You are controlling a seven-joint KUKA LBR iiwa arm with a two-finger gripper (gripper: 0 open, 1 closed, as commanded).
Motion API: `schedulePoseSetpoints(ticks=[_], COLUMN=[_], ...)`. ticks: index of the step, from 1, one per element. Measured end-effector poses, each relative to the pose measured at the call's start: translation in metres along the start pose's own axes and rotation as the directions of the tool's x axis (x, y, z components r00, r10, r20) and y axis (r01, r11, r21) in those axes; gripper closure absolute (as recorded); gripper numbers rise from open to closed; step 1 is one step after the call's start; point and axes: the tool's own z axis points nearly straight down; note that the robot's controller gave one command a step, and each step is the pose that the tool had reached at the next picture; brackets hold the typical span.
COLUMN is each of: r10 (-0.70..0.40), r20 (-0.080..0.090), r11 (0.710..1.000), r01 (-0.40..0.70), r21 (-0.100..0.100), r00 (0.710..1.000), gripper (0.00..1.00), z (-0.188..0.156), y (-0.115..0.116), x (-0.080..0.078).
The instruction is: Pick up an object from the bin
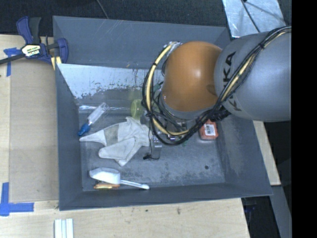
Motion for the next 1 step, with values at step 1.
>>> schedulePoseSetpoints(ticks=[1], r10=[0.002], r20=[0.009], r11=[1.000], r01=[-0.002], r21=[-0.001], r00=[1.000], gripper=[0.00], z=[-0.0046], y=[-0.0005], x=[-0.0018])
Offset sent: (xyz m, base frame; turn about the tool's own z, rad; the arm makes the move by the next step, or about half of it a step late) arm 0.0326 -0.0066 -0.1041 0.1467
